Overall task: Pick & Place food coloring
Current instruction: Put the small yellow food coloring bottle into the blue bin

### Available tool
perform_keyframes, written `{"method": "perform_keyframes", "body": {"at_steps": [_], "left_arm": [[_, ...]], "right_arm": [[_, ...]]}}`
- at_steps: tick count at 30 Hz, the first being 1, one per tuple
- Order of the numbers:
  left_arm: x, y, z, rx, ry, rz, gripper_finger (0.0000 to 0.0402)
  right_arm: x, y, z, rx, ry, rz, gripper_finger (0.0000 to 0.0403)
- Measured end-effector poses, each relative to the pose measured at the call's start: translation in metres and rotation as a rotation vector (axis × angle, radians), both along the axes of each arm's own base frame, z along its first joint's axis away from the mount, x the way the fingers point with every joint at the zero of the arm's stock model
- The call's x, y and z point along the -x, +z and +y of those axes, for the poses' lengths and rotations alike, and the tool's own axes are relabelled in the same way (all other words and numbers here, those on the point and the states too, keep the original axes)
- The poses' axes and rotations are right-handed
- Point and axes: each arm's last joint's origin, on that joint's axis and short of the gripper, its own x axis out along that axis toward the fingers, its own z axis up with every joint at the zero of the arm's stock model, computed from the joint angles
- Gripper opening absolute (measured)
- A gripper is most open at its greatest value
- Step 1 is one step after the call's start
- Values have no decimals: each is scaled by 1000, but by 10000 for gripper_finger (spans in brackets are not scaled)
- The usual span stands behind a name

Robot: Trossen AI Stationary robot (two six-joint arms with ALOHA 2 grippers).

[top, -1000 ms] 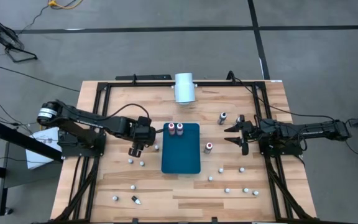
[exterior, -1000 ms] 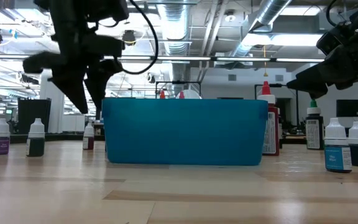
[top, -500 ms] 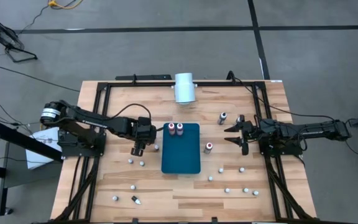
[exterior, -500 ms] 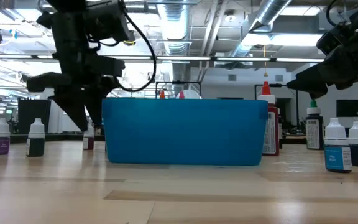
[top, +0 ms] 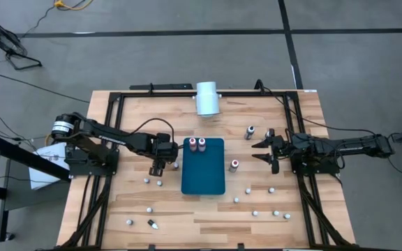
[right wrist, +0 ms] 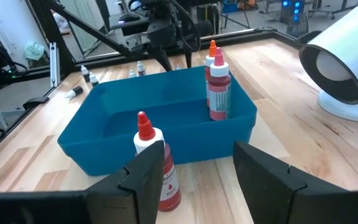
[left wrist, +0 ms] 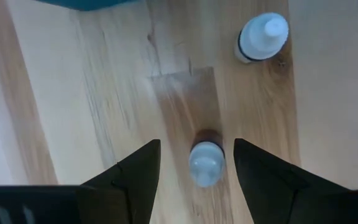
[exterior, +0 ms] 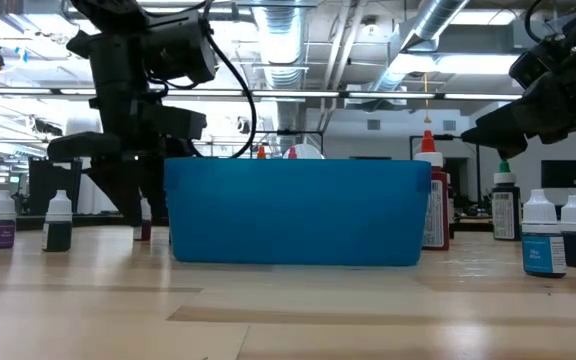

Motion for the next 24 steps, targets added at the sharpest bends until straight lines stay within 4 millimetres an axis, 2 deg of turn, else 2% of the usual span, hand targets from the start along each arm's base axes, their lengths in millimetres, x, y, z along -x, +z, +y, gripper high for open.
{"method": "perform_keyframes", "body": {"at_steps": [12, 24], "left_arm": [[1, 0, 0, 8, 32, 3, 192], [1, 0, 0, 9, 33, 1, 86]], "right_arm": [[0, 0, 0, 0, 0, 0, 184], [0, 0, 0, 0, 0, 0, 184]]}}
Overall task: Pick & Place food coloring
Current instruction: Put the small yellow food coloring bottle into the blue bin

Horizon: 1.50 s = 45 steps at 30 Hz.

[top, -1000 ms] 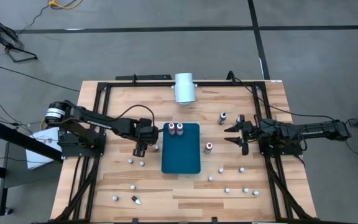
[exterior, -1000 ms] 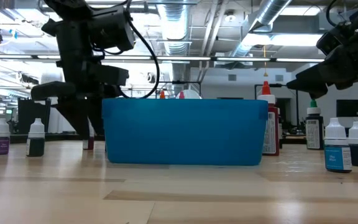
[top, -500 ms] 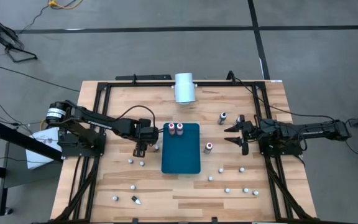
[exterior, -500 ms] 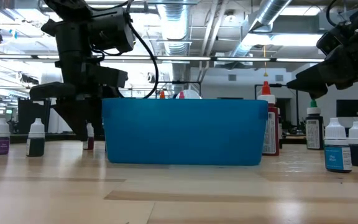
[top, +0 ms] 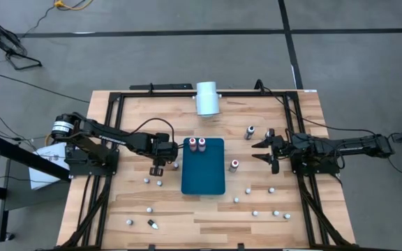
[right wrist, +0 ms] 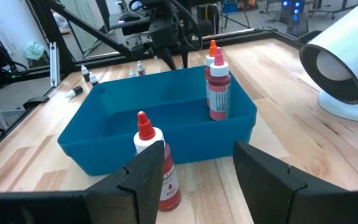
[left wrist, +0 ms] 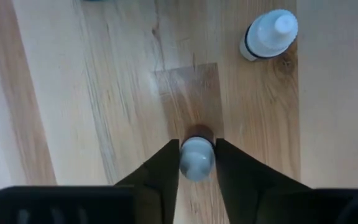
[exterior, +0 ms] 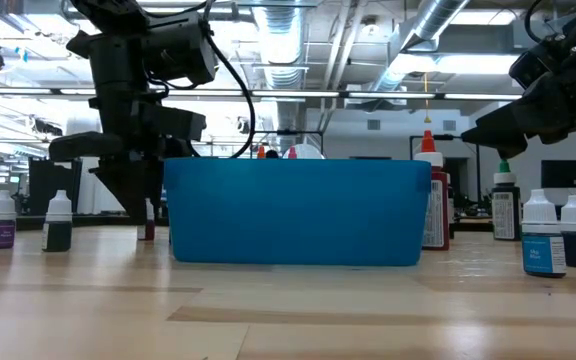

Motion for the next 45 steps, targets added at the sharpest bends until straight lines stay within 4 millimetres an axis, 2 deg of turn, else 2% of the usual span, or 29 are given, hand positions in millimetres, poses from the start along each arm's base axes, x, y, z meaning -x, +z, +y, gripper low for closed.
{"method": "perform_keyframes", "body": {"at_steps": [5, 12, 33, 39, 45], "left_arm": [[0, 1, 0, 0, 0, -3, 64], [-3, 5, -1, 35, 19, -11, 70], [-8, 96, 5, 38, 44, -175, 70], [-13, 100, 5, 38, 43, -177, 70], [-35, 101, 1, 36, 19, -157, 70]], "right_arm": [[0, 0, 0, 0, 1, 0, 184], [0, 0, 0, 0, 0, 0, 184], [0, 0, 0, 0, 0, 0, 184], [0, 0, 0, 0, 0, 0, 184], [0, 0, 0, 0, 0, 0, 184]]}}
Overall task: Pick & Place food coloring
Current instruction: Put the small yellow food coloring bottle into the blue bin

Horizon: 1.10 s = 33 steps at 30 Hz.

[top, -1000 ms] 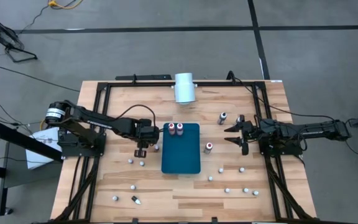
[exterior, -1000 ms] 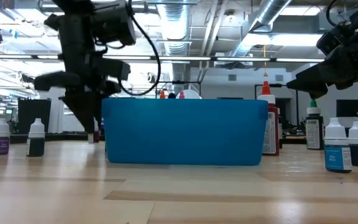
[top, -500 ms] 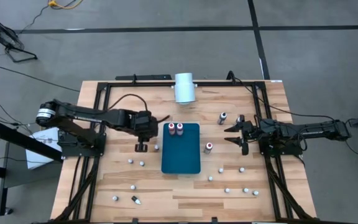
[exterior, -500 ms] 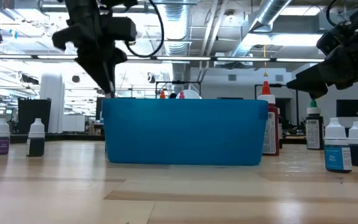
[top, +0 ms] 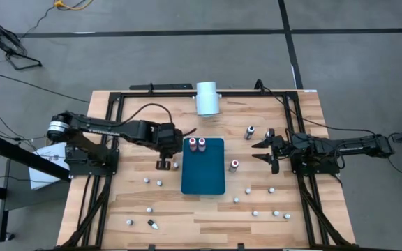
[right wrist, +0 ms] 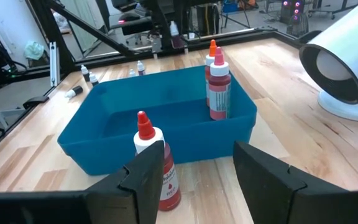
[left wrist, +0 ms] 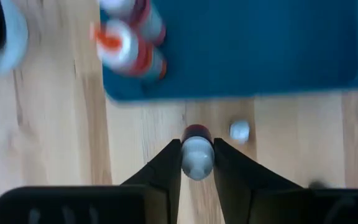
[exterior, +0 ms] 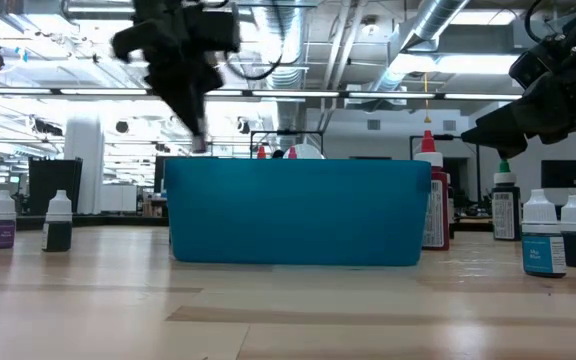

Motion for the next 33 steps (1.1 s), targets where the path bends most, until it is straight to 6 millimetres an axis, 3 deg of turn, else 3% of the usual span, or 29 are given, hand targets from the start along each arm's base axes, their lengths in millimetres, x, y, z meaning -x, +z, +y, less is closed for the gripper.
{"method": "perform_keyframes", "body": {"at_steps": [7, 16, 33], "left_arm": [[-36, 7, -9, -33, -100, 71, 69], [-70, -5, -22, -83, -265, 151, 69], [-83, -31, -25, -177, -584, 257, 69]], "right_arm": [[0, 0, 0, 0, 0, 0, 184], [0, 0, 0, 0, 0, -1, 184], [0, 0, 0, 0, 0, 1, 184]]}}
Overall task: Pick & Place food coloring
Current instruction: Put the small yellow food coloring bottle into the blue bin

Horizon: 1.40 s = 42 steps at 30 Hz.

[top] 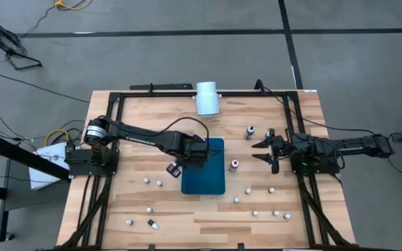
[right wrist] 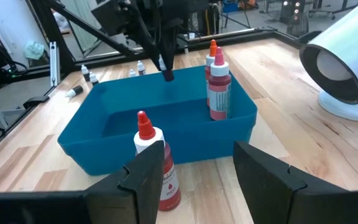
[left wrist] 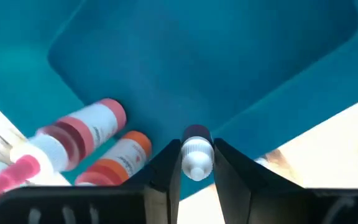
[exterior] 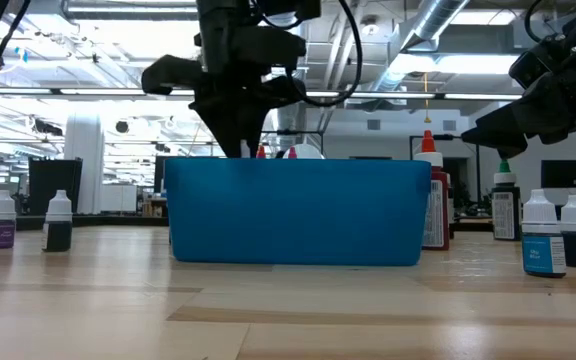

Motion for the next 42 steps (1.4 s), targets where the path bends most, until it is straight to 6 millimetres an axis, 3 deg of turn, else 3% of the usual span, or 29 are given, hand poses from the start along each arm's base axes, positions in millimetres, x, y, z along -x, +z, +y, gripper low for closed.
{"method": "perform_keyframes", "body": {"at_steps": [6, 13, 20, 28, 42], "left_arm": [[0, -2, -1, 24, -97, 22, 69], [-6, -18, -2, 17, -184, 67, 69], [-7, -18, -2, -8, -308, 63, 69], [-13, -33, 5, -9, -356, 98, 69], [-18, -41, 17, 10, -332, 86, 69]], "right_arm": [[0, 0, 0, 0, 0, 0, 184], [0, 0, 0, 0, 0, -2, 184], [0, 0, 0, 0, -1, -2, 184], [0, 0, 0, 0, -1, -2, 184], [0, 0, 0, 0, 0, 1, 184]]}}
